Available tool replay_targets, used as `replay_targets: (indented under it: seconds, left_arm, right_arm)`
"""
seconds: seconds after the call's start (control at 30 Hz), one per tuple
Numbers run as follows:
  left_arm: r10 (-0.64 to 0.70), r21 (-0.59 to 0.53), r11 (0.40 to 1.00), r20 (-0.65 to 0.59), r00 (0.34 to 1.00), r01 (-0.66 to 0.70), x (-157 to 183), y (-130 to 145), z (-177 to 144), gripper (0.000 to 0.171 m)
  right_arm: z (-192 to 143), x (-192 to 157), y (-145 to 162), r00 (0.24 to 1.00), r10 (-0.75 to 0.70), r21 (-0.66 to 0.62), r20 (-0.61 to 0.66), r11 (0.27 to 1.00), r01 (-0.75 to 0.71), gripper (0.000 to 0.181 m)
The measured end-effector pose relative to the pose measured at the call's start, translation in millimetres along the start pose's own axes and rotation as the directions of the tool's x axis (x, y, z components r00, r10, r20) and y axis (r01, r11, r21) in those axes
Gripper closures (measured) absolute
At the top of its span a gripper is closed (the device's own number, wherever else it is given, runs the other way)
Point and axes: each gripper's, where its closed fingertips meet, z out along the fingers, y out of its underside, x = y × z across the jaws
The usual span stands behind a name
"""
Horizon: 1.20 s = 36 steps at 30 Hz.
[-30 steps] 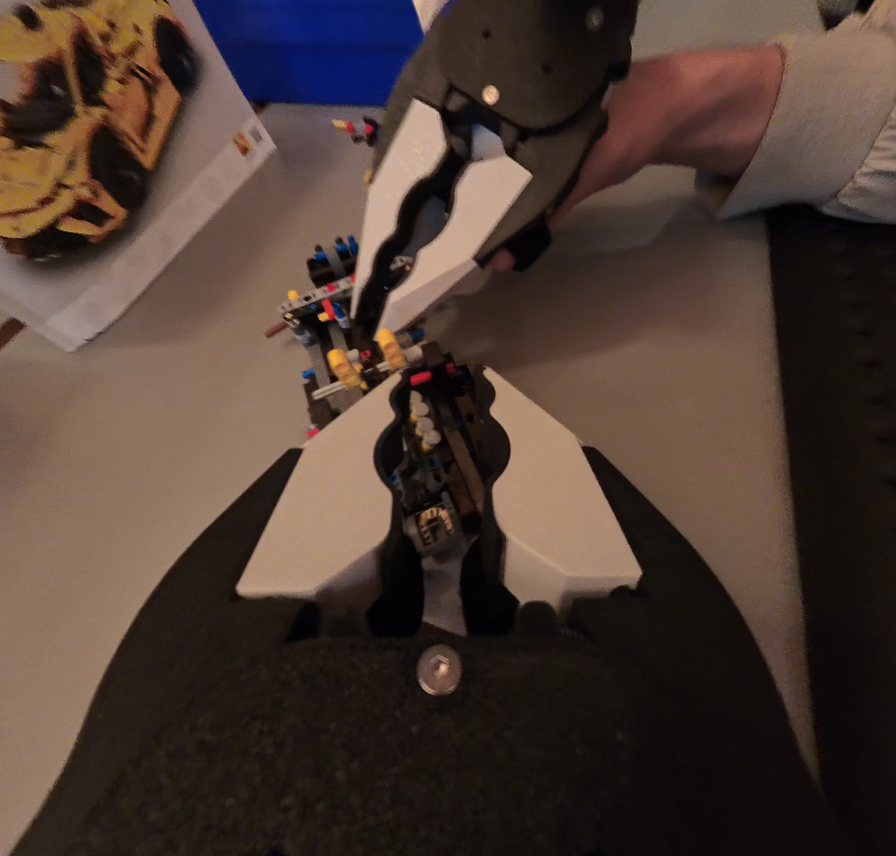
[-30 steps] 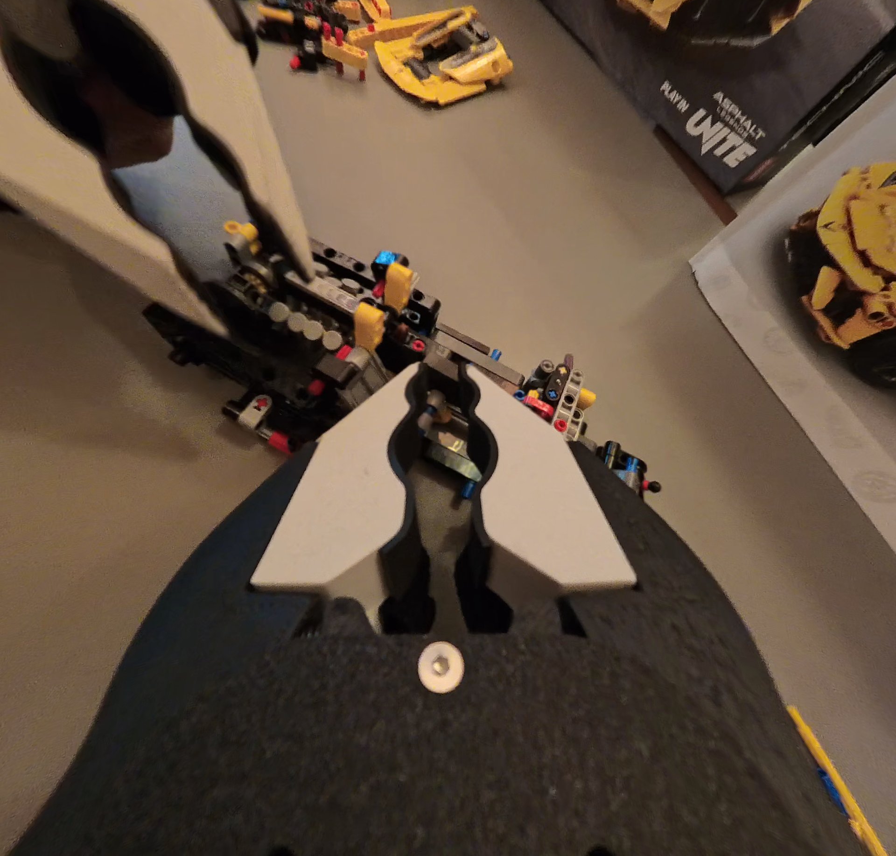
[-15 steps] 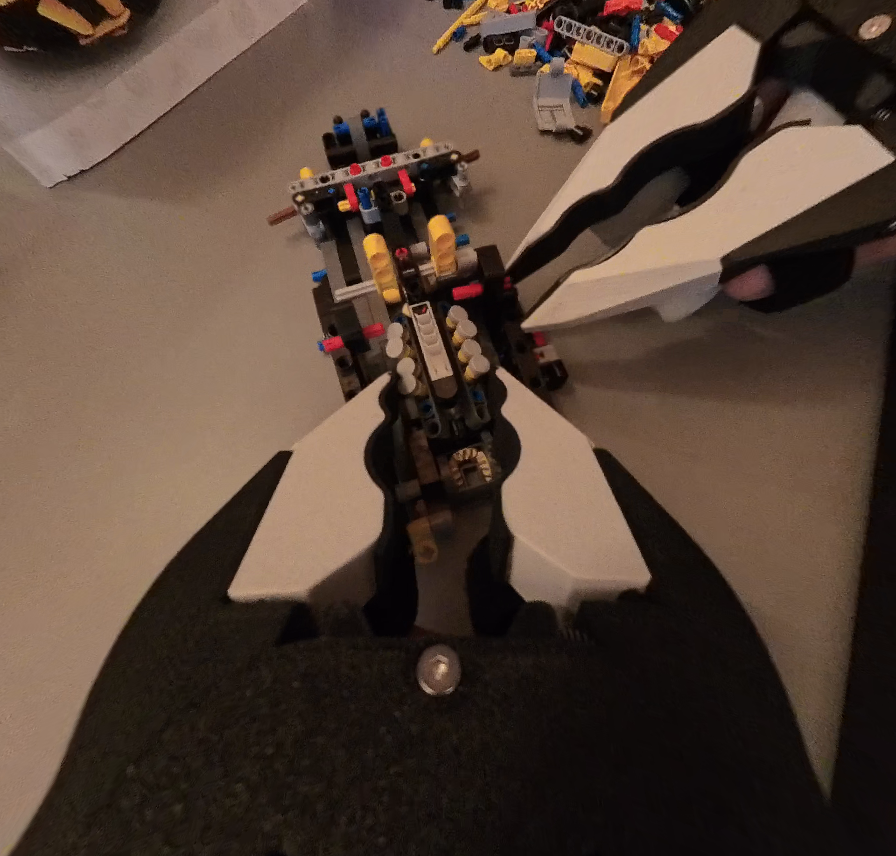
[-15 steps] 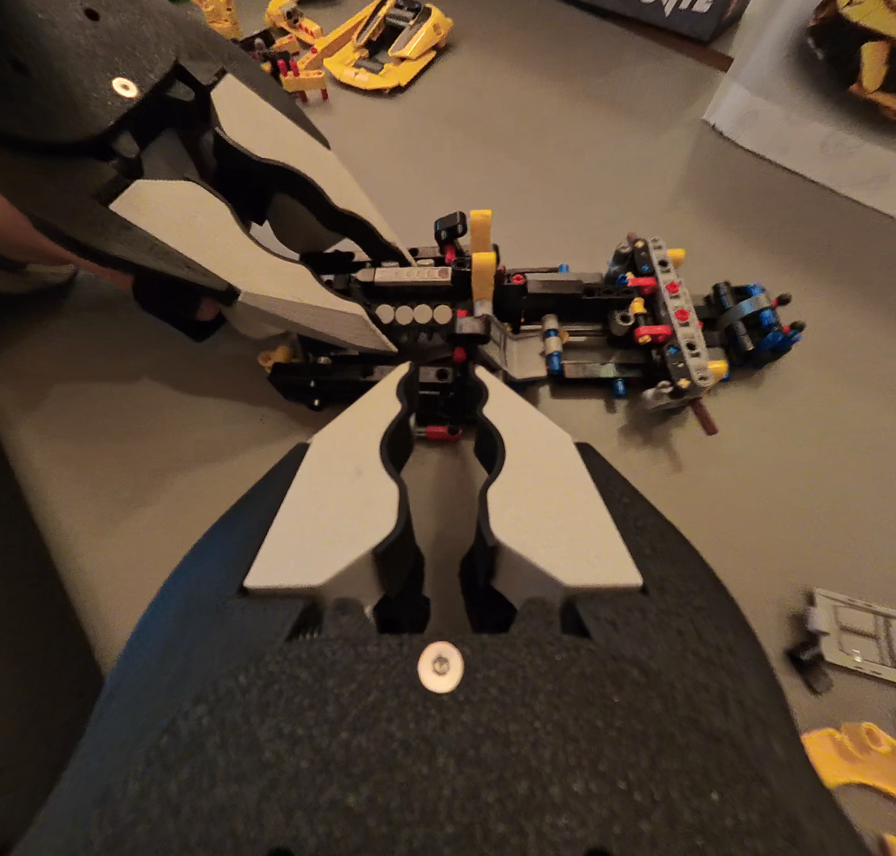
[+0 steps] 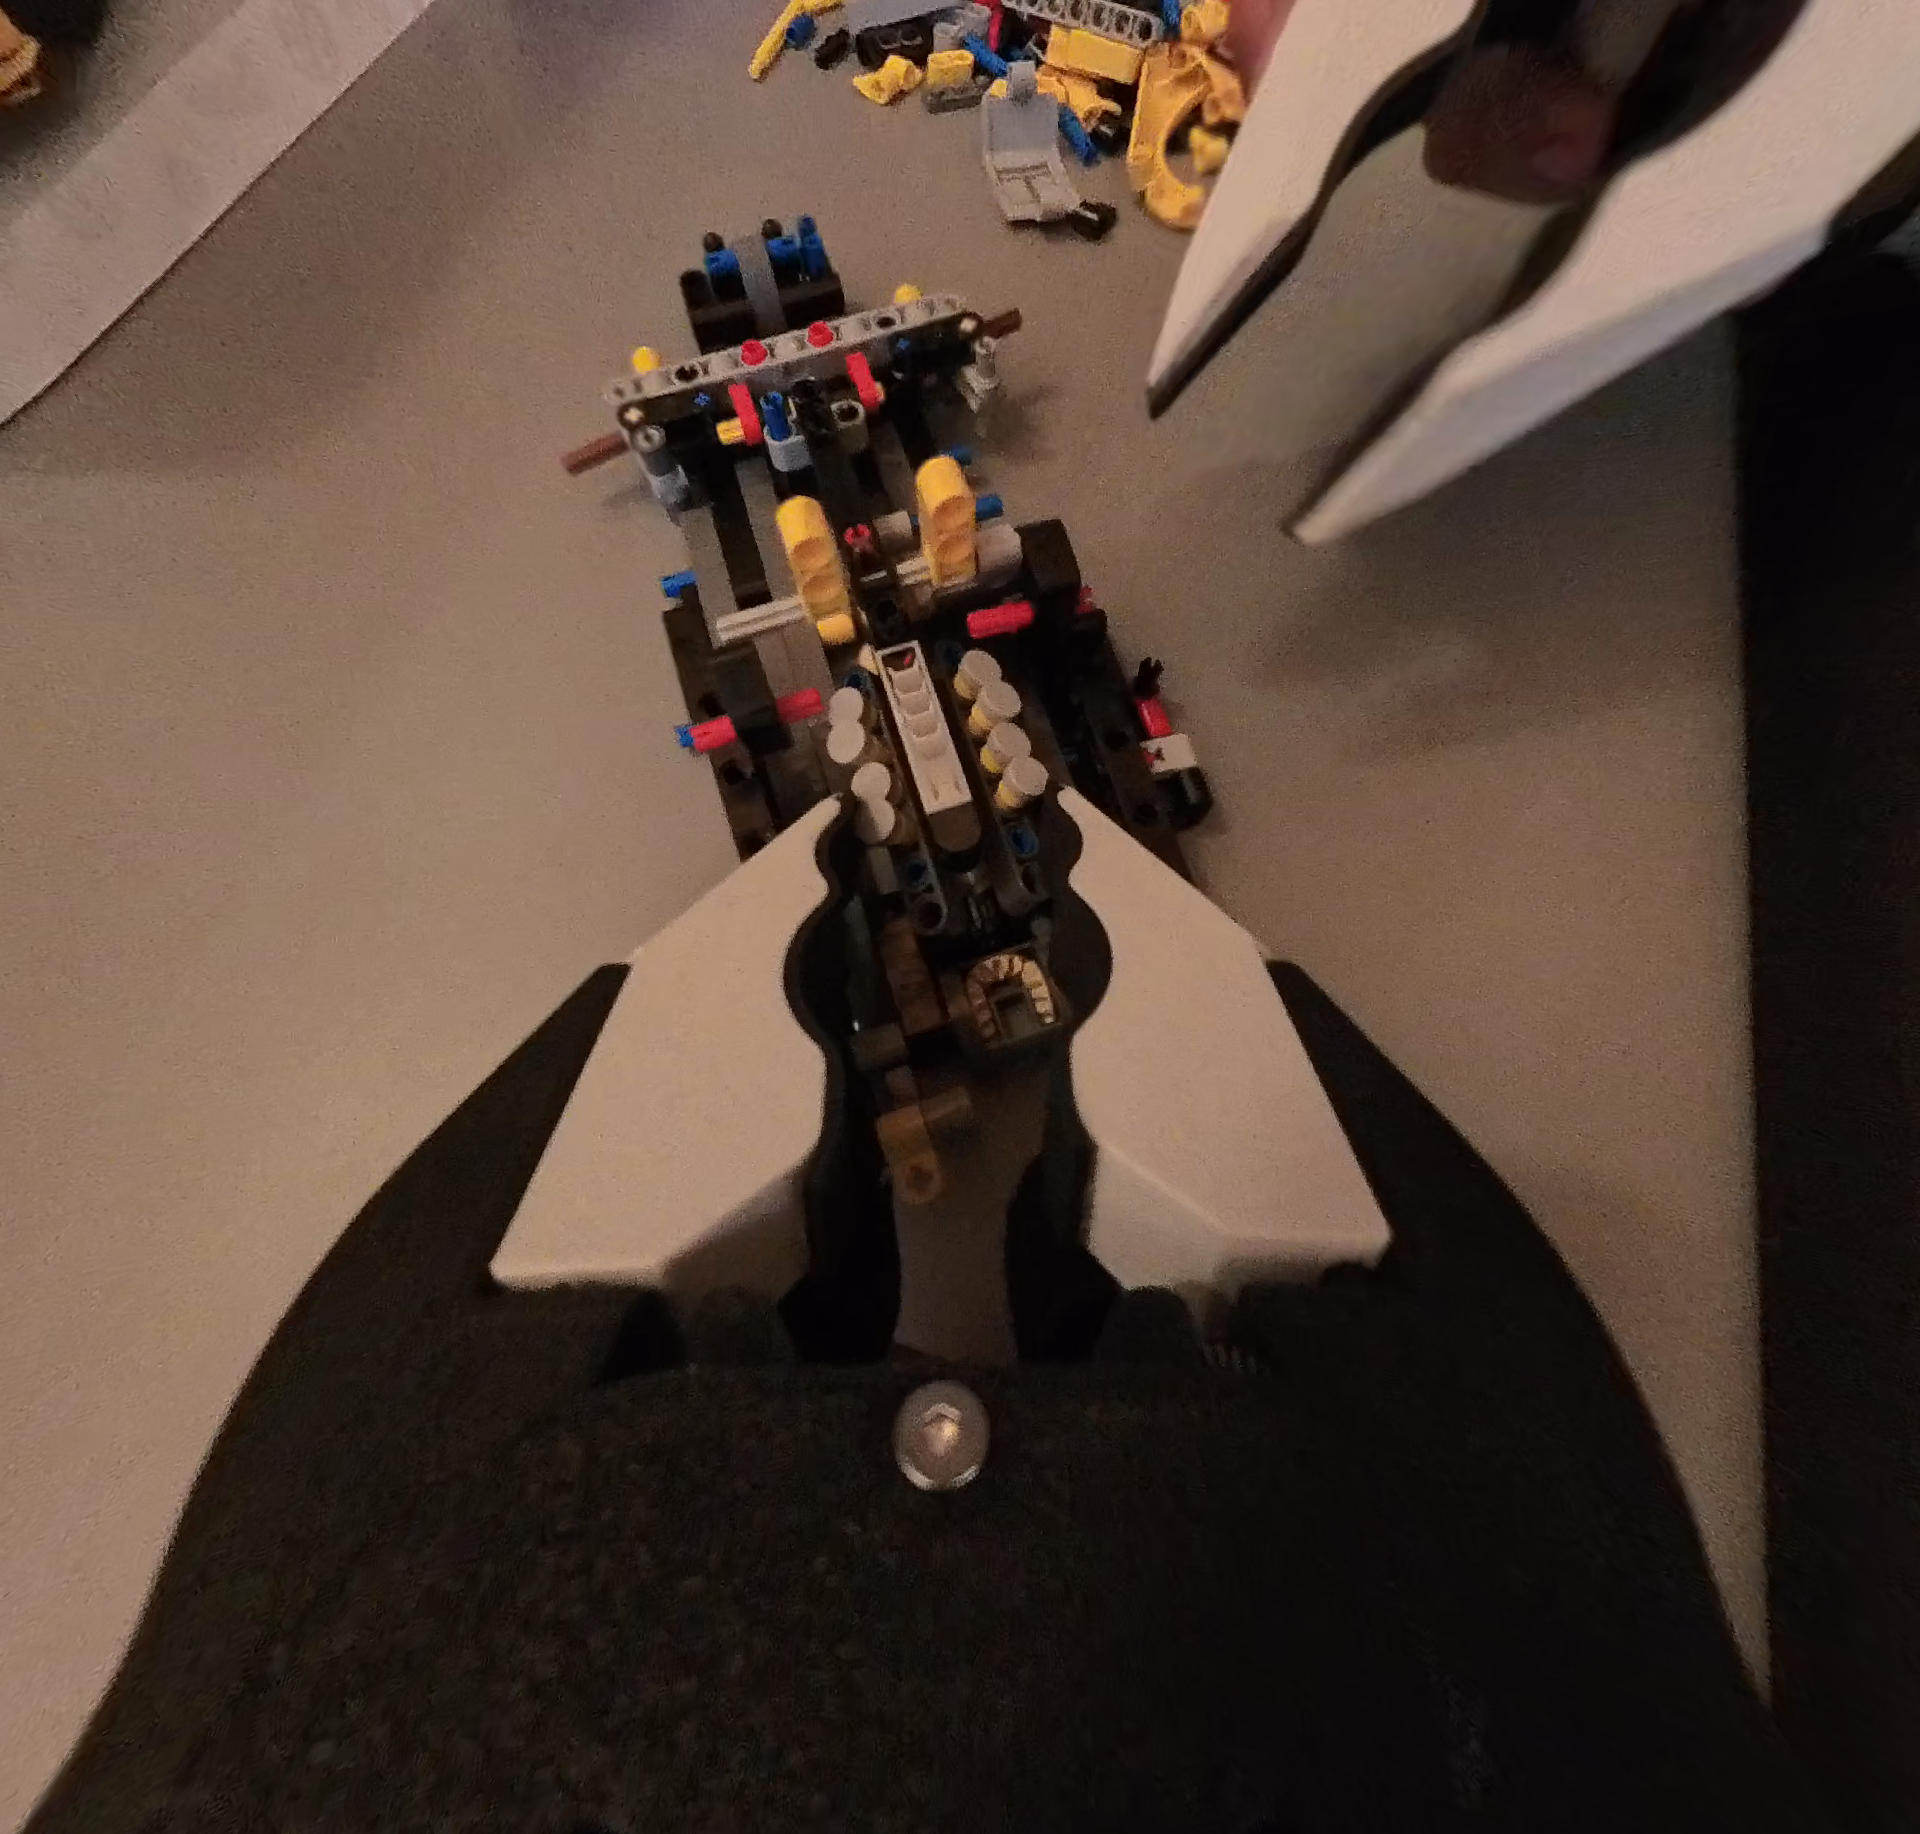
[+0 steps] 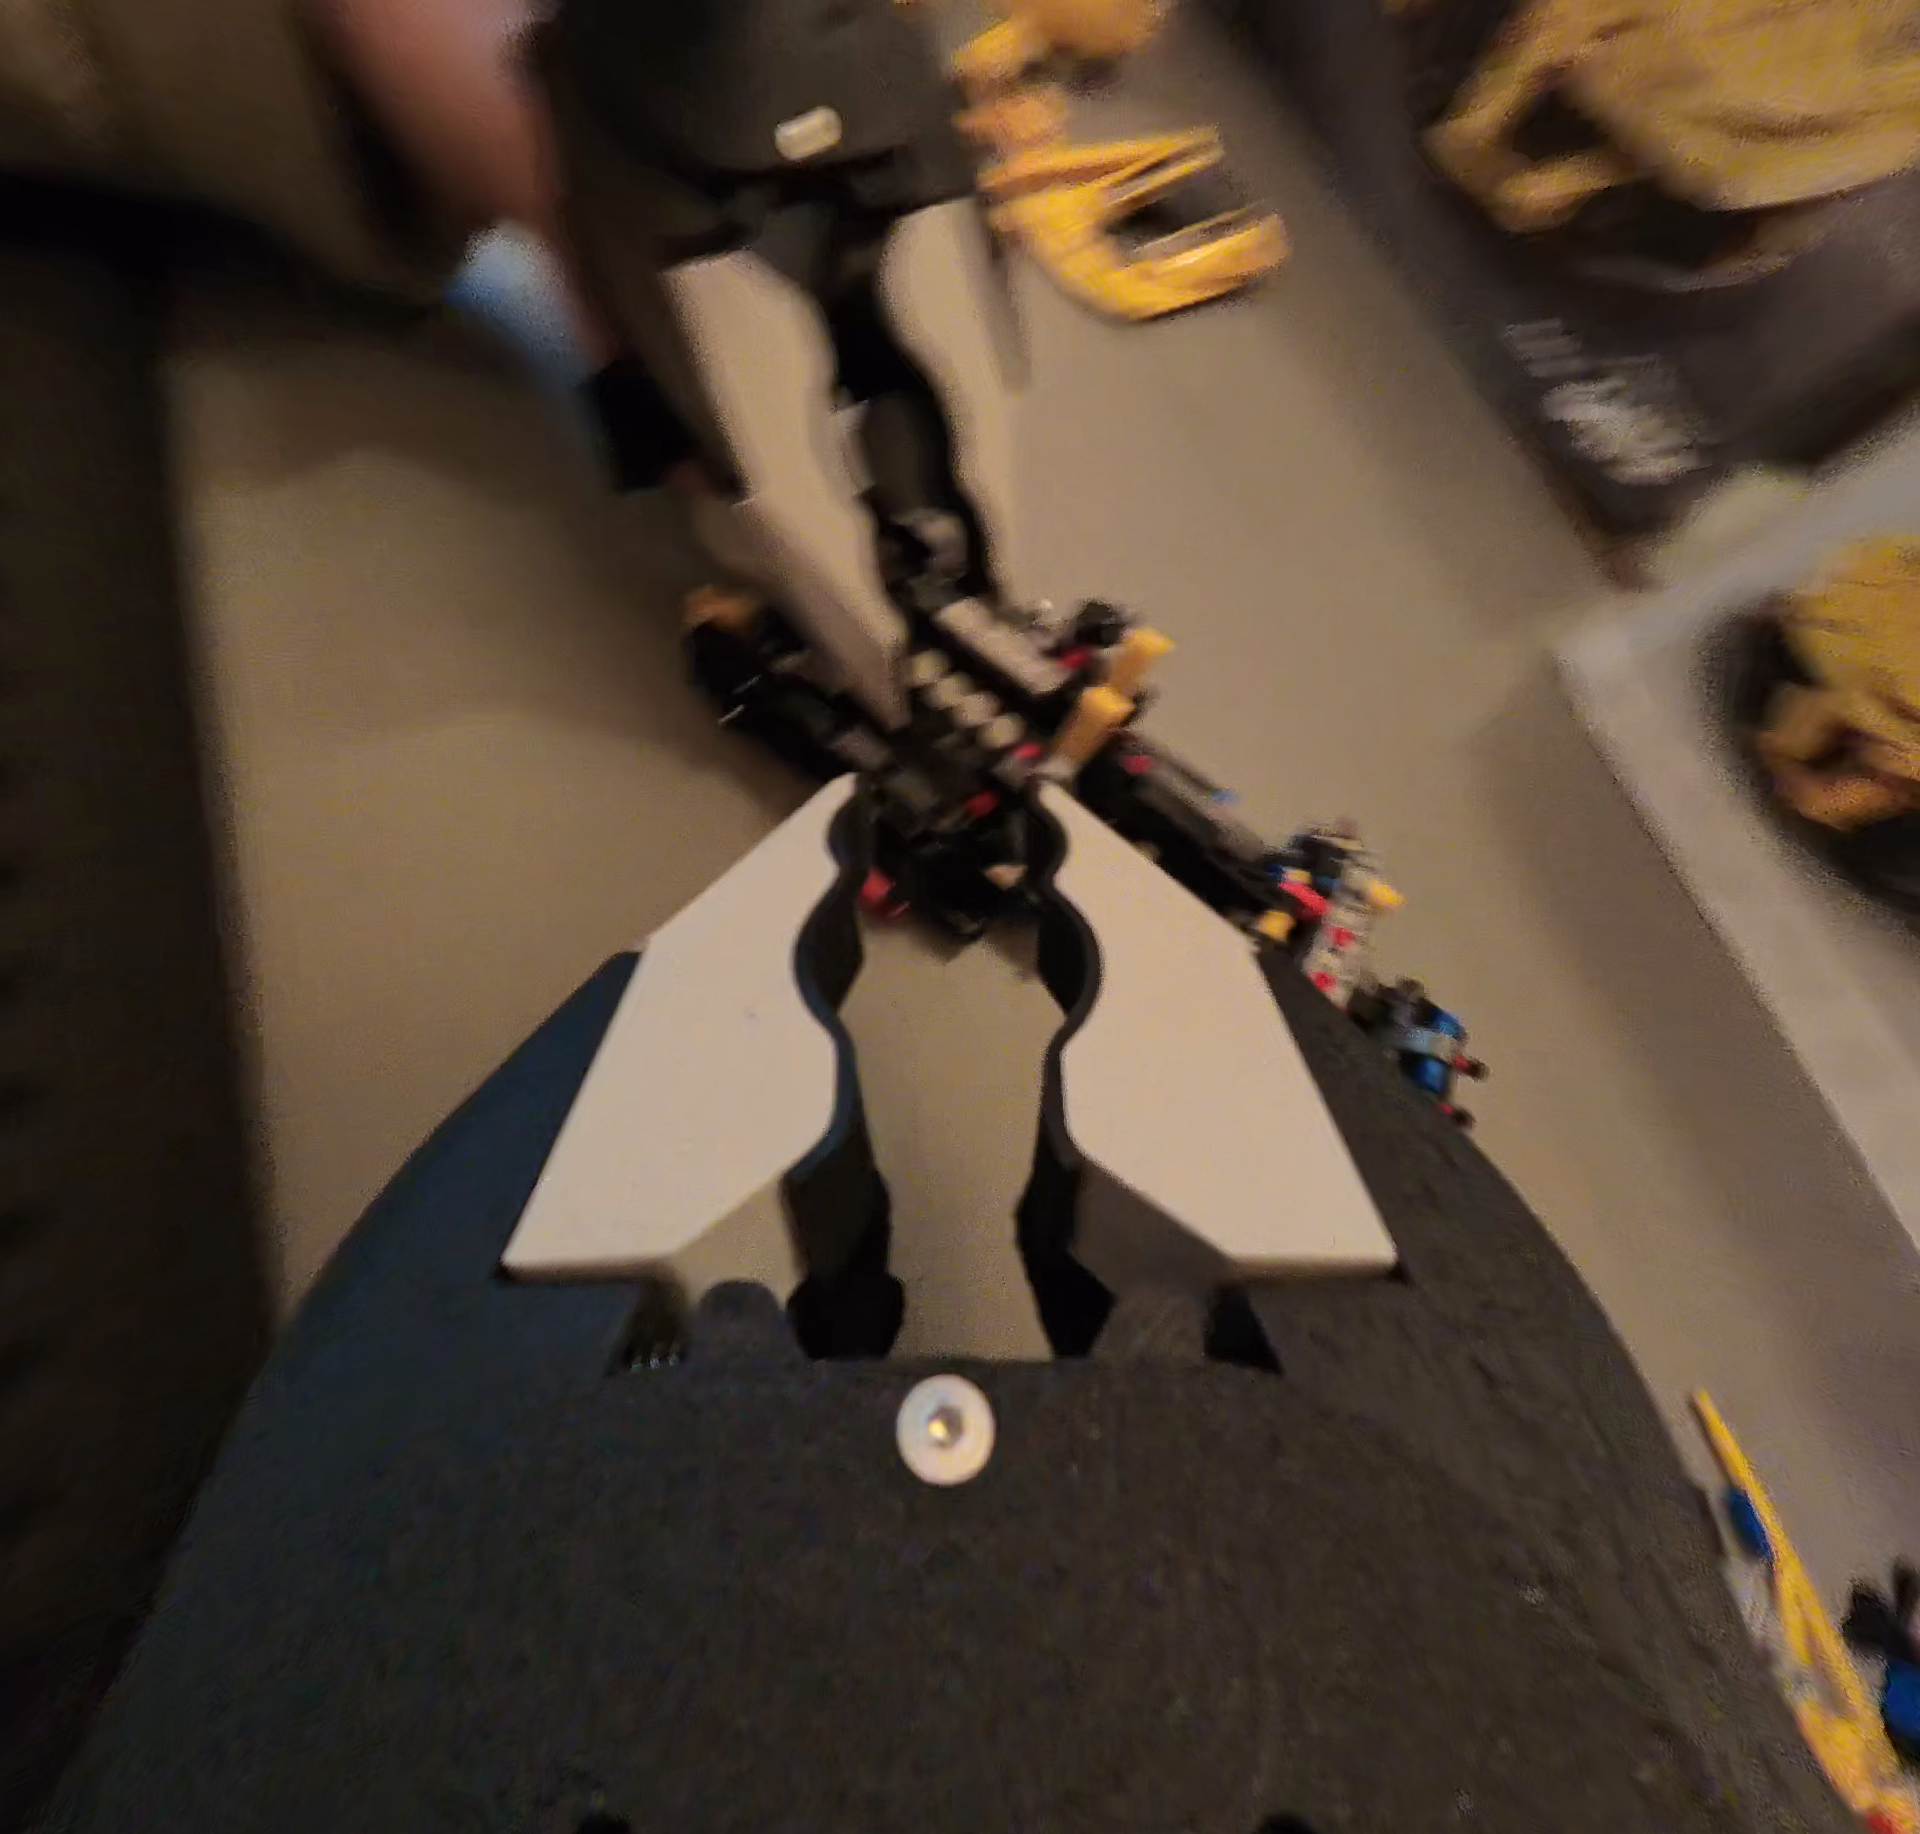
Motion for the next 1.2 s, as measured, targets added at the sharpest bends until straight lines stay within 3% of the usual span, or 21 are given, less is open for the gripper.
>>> replay_targets:
  seconds: [0.07, 0.17, 0.3, 0.47, 0.83, 1.03, 1.2]
  left_arm:
    - [0.020, -0.005, 1.000, -0.009, 1.000, -0.020, 3.1, 0.8, -0.6, 0.137]
    - [0.019, 0.004, 1.000, -0.006, 1.000, -0.019, 5.8, -0.6, 1.5, 0.137]
    - [0.032, 0.016, 0.999, 0.000, 0.999, -0.032, 6.2, -1.0, 2.1, 0.137]
    - [0.023, 0.033, 0.999, -0.007, 1.000, -0.023, 6.3, -1.3, 2.0, 0.137]
    - [0.012, 0.045, 0.999, -0.015, 1.000, -0.012, 6.8, -1.5, 2.2, 0.137]
    - [0.017, 0.045, 0.999, -0.023, 1.000, -0.016, 7.3, -1.5, 2.4, 0.138]
    - [0.013, 0.044, 0.999, -0.024, 1.000, -0.011, 7.8, -1.8, 2.8, 0.138]
  right_arm:
    - [0.6, -2.7, 6.8, 0.982, -0.148, -0.171, 0.114, 0.971, 0.166, 0.148]
    - [6.6, -0.8, 0.1, 0.887, -0.409, -0.241, 0.217, 0.858, 0.454, 0.151]
    - [16.1, 6.2, 14.6, 0.768, -0.518, -0.347, 0.376, 0.690, 0.635, 0.155]
    - [20.0, 2.1, 17.5, 0.726, -0.484, -0.357, 0.489, 0.648, 0.672, 0.157]
    - [26.3, 7.3, 22.3, 0.640, -0.582, -0.397, 0.502, 0.502, 0.769, 0.167]
    - [25.6, 8.0, 22.8, 0.655, -0.561, -0.406, 0.506, 0.514, 0.755, 0.168]
    - [26.5, 10.7, 22.0, 0.594, -0.624, -0.373, 0.507, 0.462, 0.804, 0.174]
